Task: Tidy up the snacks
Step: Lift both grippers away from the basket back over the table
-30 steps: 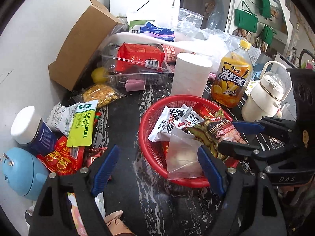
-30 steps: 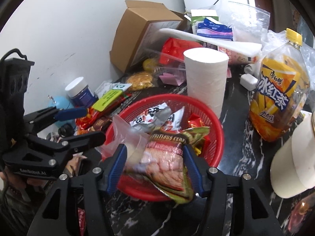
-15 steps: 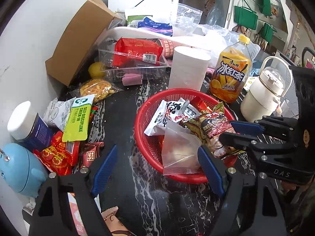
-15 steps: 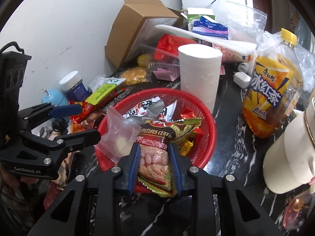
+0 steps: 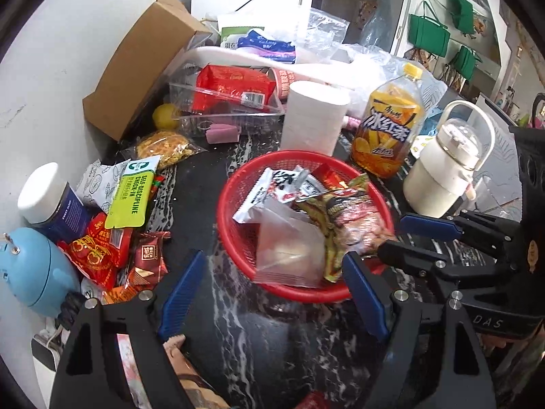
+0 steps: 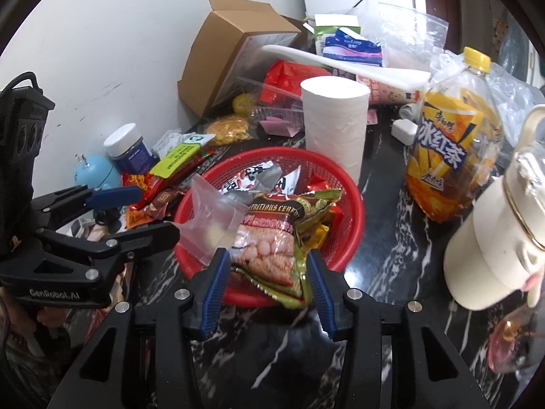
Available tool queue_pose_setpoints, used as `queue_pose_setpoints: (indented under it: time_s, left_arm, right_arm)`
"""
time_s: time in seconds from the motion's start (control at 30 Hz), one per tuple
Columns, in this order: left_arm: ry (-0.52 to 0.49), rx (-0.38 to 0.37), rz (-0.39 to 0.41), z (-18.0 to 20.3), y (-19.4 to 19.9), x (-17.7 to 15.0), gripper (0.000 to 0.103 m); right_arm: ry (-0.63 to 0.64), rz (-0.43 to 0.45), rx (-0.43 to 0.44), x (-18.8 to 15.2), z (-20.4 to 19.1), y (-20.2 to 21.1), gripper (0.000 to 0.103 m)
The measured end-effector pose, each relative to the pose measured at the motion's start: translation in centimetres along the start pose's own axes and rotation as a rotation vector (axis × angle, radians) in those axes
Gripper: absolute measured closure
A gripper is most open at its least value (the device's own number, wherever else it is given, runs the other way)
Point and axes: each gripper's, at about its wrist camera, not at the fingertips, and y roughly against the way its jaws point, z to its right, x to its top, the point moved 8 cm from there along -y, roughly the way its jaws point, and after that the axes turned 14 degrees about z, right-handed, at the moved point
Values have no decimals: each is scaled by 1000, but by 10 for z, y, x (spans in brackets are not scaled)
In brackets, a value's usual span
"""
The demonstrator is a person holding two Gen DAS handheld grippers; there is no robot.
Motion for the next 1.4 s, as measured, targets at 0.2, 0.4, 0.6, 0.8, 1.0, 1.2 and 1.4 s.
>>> queue_pose_setpoints:
  time_s: [0.2,0.4,0.6,0.8,1.0,1.2,1.4]
  left_arm:
    - [-6,-6,36,13,24,9,21]
    - [-23,13,84,19,51,19,21]
    - [-34,33,134,24,86,24,21]
    - [-48,59,187,28,128,24,21]
    - [-52,83,229,28,166,21,21]
    - [-47,106,252,23,196,10,21]
    - [-31,151,244,11,214,-8,21]
  right_arm:
    - [1,35,-20,5,-2,23,57]
    - [12,94,-36,18,-9,52,57]
    - [40,153,-37,25,-24,85,56]
    - [62,214,-21,28,-44,118,50]
    - [85,274,-6,28,-69,153,44]
    - [99,294,21,21,-95,172,34]
    - [113,272,74,5,-120,174,34]
